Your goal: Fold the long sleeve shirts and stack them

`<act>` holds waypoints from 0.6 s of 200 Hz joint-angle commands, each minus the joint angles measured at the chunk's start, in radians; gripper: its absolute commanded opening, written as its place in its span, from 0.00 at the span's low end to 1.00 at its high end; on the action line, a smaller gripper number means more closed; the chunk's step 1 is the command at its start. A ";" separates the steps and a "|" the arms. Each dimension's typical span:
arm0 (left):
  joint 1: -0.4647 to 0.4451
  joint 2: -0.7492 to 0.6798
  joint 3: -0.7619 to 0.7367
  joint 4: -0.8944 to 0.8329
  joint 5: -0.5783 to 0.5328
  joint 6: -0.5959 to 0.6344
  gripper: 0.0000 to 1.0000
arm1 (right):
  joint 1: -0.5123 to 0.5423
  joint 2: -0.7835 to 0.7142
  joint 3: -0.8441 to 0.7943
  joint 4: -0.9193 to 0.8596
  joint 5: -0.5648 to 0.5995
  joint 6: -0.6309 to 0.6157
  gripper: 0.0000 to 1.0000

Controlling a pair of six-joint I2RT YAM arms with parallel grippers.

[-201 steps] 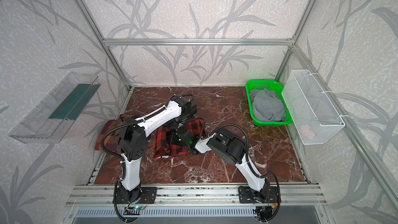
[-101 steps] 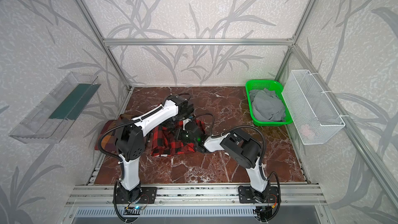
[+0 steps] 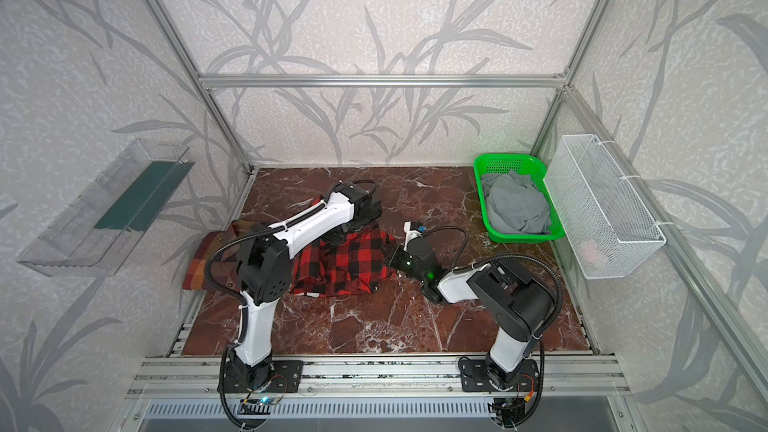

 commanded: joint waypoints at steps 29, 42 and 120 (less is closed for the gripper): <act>-0.037 0.104 0.086 -0.181 -0.018 -0.031 0.00 | -0.022 -0.042 -0.128 0.154 -0.029 0.047 0.00; -0.053 0.131 0.114 -0.181 0.001 -0.027 0.00 | -0.024 -0.042 -0.154 0.183 -0.022 0.049 0.00; -0.102 0.251 0.234 -0.184 0.075 -0.005 0.00 | -0.046 0.041 -0.159 0.127 -0.003 0.041 0.00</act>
